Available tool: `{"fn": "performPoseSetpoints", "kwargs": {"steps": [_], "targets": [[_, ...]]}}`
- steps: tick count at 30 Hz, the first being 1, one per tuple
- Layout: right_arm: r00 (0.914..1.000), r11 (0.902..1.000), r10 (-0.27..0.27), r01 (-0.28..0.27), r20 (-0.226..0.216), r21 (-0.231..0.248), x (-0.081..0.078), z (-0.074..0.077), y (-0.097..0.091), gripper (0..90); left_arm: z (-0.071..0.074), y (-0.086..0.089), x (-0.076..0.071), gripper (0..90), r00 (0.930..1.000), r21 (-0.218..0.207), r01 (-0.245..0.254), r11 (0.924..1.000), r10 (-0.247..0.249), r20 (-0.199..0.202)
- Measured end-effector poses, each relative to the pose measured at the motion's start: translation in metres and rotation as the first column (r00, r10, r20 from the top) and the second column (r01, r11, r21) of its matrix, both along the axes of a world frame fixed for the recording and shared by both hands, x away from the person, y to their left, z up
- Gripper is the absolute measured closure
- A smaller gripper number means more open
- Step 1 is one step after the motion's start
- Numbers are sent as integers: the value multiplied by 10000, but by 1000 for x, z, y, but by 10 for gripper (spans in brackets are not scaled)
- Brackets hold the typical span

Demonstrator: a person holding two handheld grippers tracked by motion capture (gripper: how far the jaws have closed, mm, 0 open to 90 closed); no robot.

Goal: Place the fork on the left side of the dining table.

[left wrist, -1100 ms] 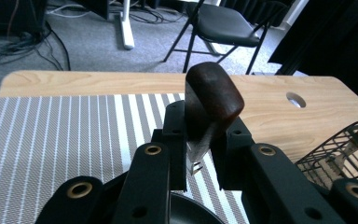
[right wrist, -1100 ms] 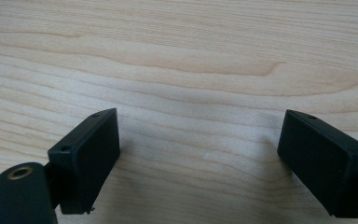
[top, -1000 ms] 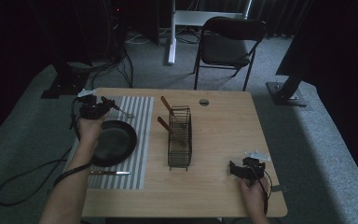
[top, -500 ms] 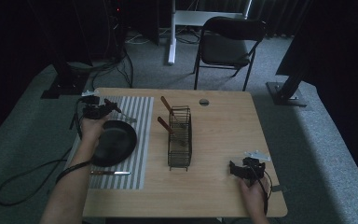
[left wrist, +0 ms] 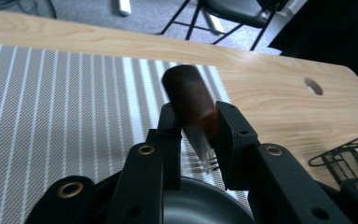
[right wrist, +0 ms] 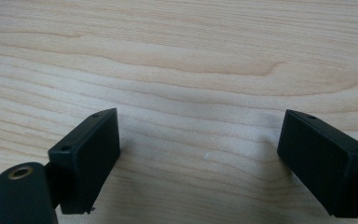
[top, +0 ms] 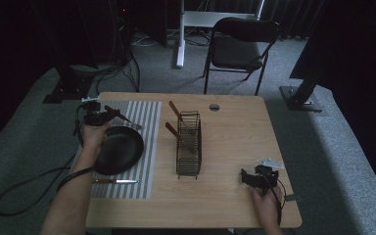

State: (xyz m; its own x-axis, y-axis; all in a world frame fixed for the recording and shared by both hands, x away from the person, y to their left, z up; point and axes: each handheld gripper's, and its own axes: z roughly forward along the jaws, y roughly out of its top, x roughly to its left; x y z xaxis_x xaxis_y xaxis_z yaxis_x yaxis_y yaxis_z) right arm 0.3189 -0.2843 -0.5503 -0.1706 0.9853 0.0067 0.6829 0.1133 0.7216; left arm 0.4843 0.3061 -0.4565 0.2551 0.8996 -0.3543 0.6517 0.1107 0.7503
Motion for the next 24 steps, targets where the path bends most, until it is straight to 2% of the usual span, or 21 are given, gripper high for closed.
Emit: {"fn": "performPoseSetpoints", "kwargs": {"steps": [3, 10, 11, 15, 18, 20, 21, 23, 24], "targets": [[10000, 10000, 0, 0, 5, 4, 0, 0, 0, 127, -5, 3, 1, 706, 9995, 36, -219, 9998, 220, -247], [10000, 10000, -2, 2, 5, 7, 0, 0, 0, 127, -16, 8, 0, 696, 9954, -515, -886, 9947, 866, -401], [10000, 10000, 0, 0, 4, 8, 0, 0, 0, 127, -18, 8, 0, 687, 9944, -484, -980, 9940, 958, -453], [10000, 10000, 0, 0, 9, 9, 0, 0, 0, 127, -24, 7, 1, 612, 9904, -18, -1096, 9940, 1091, -849], [10000, 10000, 1, -1, 9, 9, 0, 0, 0, 127, -26, 4, 2, 566, 9905, 394, -1098, 9932, 1126, -793], [10000, 10000, 1, -1, 9, 10, 0, 0, 0, 127, -28, 3, 3, 559, 9909, 430, -1143, 9925, 1170, -669], [10000, 10000, 1, -1, 10, 10, 0, 0, 0, 127, -29, 3, 4, 555, 9899, 485, -1225, 9913, 1255, -658], [10000, 10000, 2, -2, 8, 9, -1, 0, 0, 127, -30, 0, 8, 502, 9845, 981, -1475, 9842, 1557, -813], [10000, 10000, -2, 2, 4, 15, -1, 0, 0, 127, -30, -1, 9, 482, 9828, 1029, -1552, 9825, 1641, -843]]}}
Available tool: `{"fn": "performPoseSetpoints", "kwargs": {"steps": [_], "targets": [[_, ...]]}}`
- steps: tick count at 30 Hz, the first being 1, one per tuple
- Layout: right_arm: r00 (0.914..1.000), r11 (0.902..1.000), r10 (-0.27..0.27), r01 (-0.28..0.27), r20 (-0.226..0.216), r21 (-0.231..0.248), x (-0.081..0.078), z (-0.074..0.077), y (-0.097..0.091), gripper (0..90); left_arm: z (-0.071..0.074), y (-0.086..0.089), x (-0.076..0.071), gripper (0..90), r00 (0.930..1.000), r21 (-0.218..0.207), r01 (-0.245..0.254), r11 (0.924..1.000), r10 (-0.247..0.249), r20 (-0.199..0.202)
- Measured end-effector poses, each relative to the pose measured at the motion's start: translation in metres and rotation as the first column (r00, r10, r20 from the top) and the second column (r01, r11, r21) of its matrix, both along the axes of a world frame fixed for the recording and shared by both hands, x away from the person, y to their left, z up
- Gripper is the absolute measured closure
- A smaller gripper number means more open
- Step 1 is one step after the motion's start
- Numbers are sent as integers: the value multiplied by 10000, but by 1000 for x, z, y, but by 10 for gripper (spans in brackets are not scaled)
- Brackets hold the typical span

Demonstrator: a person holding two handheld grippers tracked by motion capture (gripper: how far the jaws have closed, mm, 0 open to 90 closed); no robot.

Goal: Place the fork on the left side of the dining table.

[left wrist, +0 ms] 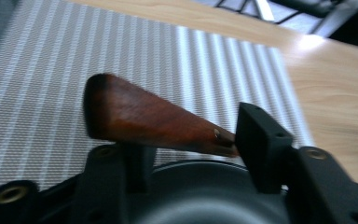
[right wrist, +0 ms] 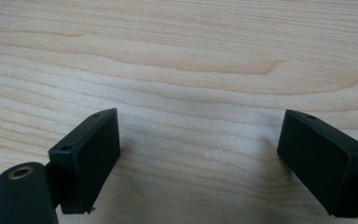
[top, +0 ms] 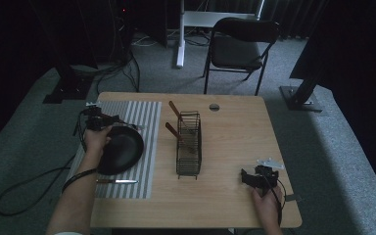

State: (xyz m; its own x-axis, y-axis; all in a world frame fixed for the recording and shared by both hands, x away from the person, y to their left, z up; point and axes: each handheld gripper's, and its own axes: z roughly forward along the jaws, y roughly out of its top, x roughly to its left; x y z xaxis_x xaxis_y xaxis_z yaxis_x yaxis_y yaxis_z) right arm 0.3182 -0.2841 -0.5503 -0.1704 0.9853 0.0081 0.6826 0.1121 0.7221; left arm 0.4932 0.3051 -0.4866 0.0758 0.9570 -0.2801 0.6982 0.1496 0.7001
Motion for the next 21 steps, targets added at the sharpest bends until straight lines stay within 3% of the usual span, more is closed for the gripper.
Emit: {"fn": "performPoseSetpoints", "kwargs": {"steps": [4, 6, 14, 16, 21], "targets": [[10000, 10000, -5, 5, -3, 6, 0, 0, 0, 127, -4, -2, 5, 412, 9973, -36, 68, 10000, -71, -725], [10000, 10000, -9, 9, -12, 10, 0, 0, 0, 127, -5, -3, 6, 388, 9976, 207, 57, 9998, -42, -693], [10000, 10000, 0, 0, -4, 6, -1, 0, 0, 127, -12, -2, 8, 366, 9962, -159, 19, 9999, -32, -872], [10000, 10000, -5, 5, -4, 14, -1, 0, 0, 127, -14, -2, 9, 309, 9968, 344, -28, 9994, 56, -803], [10000, 10000, -2, 2, 2, 14, -1, 0, 0, 127, -15, -1, 10, 294, 9963, 207, -120, 9997, 137, -848]]}}
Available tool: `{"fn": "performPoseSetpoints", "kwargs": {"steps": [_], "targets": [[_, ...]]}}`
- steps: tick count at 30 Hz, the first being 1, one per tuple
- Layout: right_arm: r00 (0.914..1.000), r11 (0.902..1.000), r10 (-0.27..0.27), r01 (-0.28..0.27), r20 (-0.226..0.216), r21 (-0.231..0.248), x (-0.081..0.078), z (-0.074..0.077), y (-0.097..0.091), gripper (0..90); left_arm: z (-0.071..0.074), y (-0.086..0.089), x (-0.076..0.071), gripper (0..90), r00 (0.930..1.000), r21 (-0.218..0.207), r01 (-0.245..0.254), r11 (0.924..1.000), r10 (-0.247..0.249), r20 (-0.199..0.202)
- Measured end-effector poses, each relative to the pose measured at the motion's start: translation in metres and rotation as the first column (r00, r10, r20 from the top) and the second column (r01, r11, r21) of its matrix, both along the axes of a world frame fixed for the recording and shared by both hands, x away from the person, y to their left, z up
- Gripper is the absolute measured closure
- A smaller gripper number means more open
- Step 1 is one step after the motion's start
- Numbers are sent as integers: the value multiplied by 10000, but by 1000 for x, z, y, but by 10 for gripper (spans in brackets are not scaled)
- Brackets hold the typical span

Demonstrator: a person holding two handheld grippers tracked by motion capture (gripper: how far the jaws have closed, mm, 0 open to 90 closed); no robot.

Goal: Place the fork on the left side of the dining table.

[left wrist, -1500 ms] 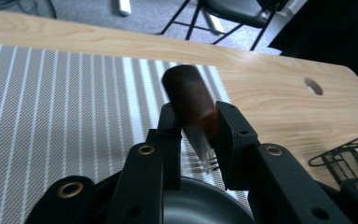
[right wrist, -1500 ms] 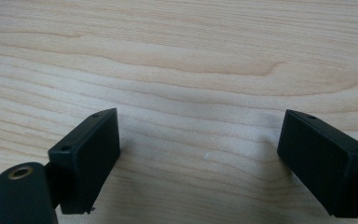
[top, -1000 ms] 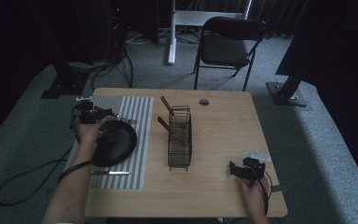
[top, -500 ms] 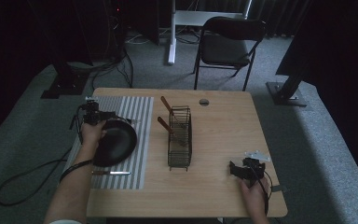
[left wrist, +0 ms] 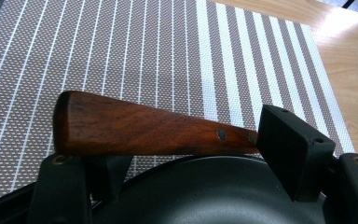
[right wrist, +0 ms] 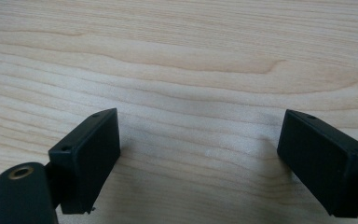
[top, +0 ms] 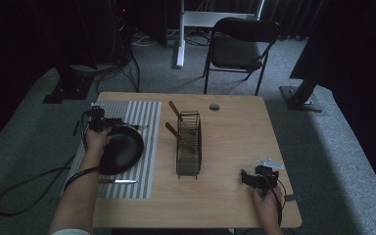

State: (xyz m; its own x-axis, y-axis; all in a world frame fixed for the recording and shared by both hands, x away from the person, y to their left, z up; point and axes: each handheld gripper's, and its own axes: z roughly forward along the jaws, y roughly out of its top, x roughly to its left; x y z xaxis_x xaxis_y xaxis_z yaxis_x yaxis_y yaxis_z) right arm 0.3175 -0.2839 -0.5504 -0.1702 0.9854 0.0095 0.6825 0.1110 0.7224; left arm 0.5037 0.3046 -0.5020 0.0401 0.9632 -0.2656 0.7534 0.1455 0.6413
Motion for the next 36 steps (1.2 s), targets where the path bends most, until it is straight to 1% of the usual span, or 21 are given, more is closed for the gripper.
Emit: {"fn": "performPoseSetpoints", "kwargs": {"steps": [1, 2, 4, 6, 8, 9, 11, 12, 13, 14, 15, 16, 17, 19, 22, 24, 26, 29, 32, 35, 36], "targets": [[10000, 10000, 3, -3, 4, 1, 0, 0, 0, 127, -3, 2, 2, 293, 9997, -338, -170, 9993, 164, -193], [10000, 10000, -2, 2, 1, 4, 0, 0, 0, 127, -4, 3, 3, 293, 9994, -425, -232, 9988, 220, -285], [10000, 10000, 3, -3, 4, -1, 0, 0, 0, 127, -4, 3, 3, 267, 9991, -364, -291, 9989, 280, -322], [10000, 10000, 3, -3, 7, 1, 0, 0, 0, 127, -3, 1, 4, 264, 9994, -78, -319, 9995, 318, -138], [10000, 10000, 3, -3, 5, 0, 0, 0, 0, 127, -3, 0, 5, 264, 9994, -44, -318, 9995, 317, -114], [10000, 10000, 5, -5, 6, 0, 0, 0, 0, 127, -3, 0, 6, 264, 9994, -106, -320, 9994, 319, -152], [10000, 10000, 4, -4, 6, 0, 0, 0, 0, 127, -5, 2, 7, 264, 9989, -368, -354, 9987, 342, -331], [10000, 10000, 1, -1, 3, 1, 0, 0, 0, 127, -5, 2, 7, 263, 9989, -368, -354, 9987, 342, -331], [10000, 10000, 0, 0, 1, 4, 0, 0, 0, 127, -9, 6, 9, 256, 9960, -718, -666, 9952, 621, -643], [10000, 10000, 1, -1, 1, 1, 0, 0, 0, 127, -11, 5, 11, 218, 9936, -415, -855, 9955, 821, -782], [10000, 10000, 1, -1, 2, 1, 0, 0, 0, 127, -12, 3, 12, 197, 9900, 137, -1035, 9945, 1043, -947], [10000, 10000, 1, -1, 2, 2, 0, 0, 0, 127, -12, 3, 12, 197, 9900, 137, -1035, 9945, 1043, -947], [10000, 10000, -2, 2, 4, 2, 0, 0, 0, 127, -15, -2, 12, 196, 9932, 1123, -689, 9913, 787, -857], [10000, 10000, -4, 4, 5, 3, 0, 0, 0, 127, -14, -5, 12, 196, 9952, 1073, -537, 9928, 621, -763], [10000, 10000, -3, 3, 5, 2, 0, 0, 0, 127, -10, -7, 12, 196, 9970, 1025, -659, 9925, 696, -326], [10000, 10000, 0, 0, 1, 2, 0, 0, 0, 127, -8, -9, 13, 196, 9970, 1023, -674, 9925, 710, -323], [10000, 10000, -2, 2, 5, 2, 0, 0, 0, 127, -7, -10, 12, 196, 9975, 963, -579, 9937, 616, -355], [10000, 10000, 2, -2, 2, 3, 0, 0, 0, 127, -5, -12, 11, 196, 9980, 1057, -523, 9930, 558, -299], [10000, 10000, 0, 0, -1, 5, 0, 0, 0, 127, -2, -11, 7, 196, 9982, 1042, -516, 9932, 545, -252], [10000, 10000, 2, -2, 2, 1, 0, 0, 0, 127, 0, -11, 3, 196, 9985, 1010, -413, 9940, 446, -308], [10000, 10000, 2, -2, 1, 3, 0, 0, 0, 127, 1, -12, 0, 196, 9988, 1099, -353, 9933, 389, -302]]}}
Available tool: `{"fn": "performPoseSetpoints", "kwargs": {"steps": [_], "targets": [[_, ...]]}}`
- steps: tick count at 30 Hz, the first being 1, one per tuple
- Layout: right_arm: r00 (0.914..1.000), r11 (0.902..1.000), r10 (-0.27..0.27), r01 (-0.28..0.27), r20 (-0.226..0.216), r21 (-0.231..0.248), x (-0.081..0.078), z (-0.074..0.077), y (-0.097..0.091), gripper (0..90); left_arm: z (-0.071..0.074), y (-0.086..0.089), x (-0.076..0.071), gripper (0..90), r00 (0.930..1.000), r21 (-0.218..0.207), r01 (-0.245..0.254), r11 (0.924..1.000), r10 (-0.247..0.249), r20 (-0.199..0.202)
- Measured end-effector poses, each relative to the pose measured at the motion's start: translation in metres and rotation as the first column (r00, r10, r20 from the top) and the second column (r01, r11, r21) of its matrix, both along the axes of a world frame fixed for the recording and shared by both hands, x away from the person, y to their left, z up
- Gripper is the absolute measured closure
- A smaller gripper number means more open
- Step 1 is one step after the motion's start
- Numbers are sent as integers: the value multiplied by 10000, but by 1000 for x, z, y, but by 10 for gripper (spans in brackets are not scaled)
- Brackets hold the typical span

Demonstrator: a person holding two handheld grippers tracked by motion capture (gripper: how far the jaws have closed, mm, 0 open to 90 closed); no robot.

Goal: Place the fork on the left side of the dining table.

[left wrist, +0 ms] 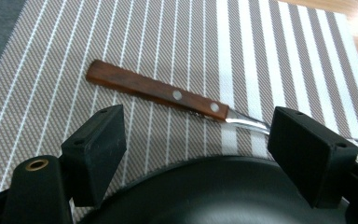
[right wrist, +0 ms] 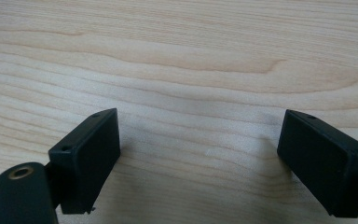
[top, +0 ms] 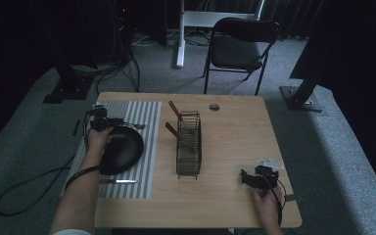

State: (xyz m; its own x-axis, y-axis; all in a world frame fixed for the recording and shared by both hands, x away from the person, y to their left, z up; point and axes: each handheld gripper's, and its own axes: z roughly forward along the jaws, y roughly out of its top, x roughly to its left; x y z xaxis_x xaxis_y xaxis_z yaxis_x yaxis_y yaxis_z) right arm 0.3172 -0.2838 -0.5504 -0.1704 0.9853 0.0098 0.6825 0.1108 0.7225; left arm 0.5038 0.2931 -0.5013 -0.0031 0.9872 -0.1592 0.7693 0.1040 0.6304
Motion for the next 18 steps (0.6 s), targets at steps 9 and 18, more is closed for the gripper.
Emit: {"fn": "performPoseSetpoints", "kwargs": {"steps": [9, 18], "targets": [[10000, 10000, 0, 0, 0, -1, 0, 0, 0, 127, 5, -2, -17, 196, 9997, -104, 223, 9997, -222, 124], [10000, 10000, 2, -2, -1, 0, 0, 0, 0, 127, 10, -6, -39, 196, 9981, -80, 516, 9986, -513, 343]]}}
